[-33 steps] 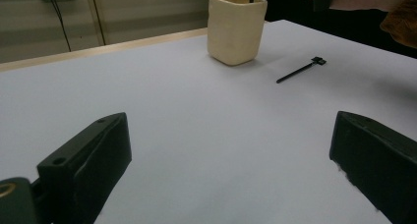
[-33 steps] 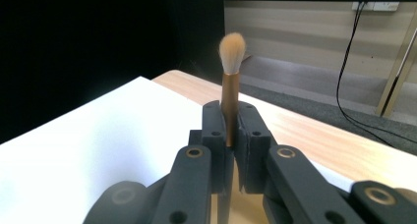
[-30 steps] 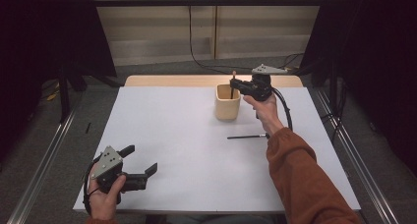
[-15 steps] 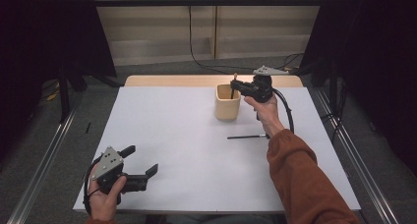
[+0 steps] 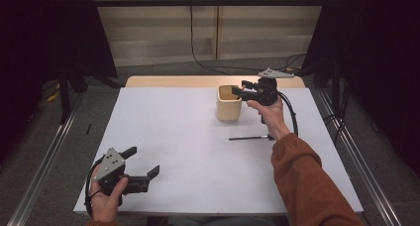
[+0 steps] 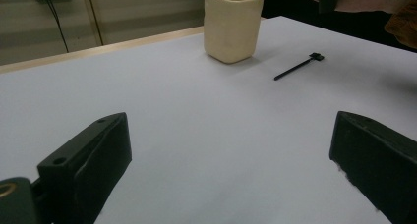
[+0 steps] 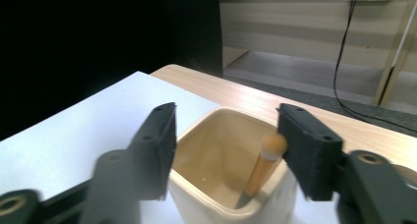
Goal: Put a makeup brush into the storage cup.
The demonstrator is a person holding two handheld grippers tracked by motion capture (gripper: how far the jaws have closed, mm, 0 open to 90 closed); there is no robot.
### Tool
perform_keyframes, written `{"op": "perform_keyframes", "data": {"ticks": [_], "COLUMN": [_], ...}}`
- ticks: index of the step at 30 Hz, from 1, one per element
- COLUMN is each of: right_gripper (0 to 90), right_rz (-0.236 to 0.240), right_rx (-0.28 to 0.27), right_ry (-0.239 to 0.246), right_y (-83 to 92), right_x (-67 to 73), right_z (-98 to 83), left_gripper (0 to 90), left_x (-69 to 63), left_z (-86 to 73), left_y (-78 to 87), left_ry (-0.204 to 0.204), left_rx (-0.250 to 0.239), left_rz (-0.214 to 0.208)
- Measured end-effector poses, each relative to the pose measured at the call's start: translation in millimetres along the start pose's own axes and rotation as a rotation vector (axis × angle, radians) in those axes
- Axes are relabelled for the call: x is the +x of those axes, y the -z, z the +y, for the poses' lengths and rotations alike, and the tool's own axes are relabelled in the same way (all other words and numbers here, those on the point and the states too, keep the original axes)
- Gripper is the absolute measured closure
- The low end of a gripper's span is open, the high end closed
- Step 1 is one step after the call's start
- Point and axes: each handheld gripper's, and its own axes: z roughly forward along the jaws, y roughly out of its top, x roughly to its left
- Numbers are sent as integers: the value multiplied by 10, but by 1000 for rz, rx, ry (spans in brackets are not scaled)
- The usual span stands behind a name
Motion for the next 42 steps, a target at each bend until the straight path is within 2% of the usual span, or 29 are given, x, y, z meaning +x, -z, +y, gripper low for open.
{"op": "perform_keyframes", "data": {"ticks": [2, 6, 9, 11, 14, 17, 28, 32, 36, 42], "right_gripper": [281, 192, 151, 120, 94, 77, 51, 15, 14, 0], "right_rz": [2, -3, 3, 2, 3, 6, 38, 41, 39, 9], "right_rx": [9, 13, 12, 11, -4, -7, -30, -33, -42, -37], "right_ry": [-5, 8, 12, 10, 15, 18, -10, -11, -22, -24], "right_y": [17, 54, 99, 129, 180, 221, 361, 440, 556, 679], "right_x": [-1, 24, 31, 38, 55, 66, 68, 69, 63, 56], "right_z": [1, -41, -57, -53, -40, -49, -126, -165, -181, -259], "left_gripper": [22, 21, 21, 22, 22, 22, 22, 22, 22, 21], "left_x": [2, -11, -23, -24, -8, -11, -4, -1, 7, 11], "left_z": [-2, 3, 3, 8, 1, 4, 8, 4, 4, 14], "left_y": [1, -2, -4, 5, 7, 14, 10, 15, 21, 4], "left_ry": [1, -1, 4, 1, 14, 9, 9, 17, 20, 26], "left_rx": [-2, -3, -6, -12, -17, -16, -17, -20, -24, -27], "left_rz": [-2, -3, -4, 15, 10, 10, 4, 9, 12, 22]}}
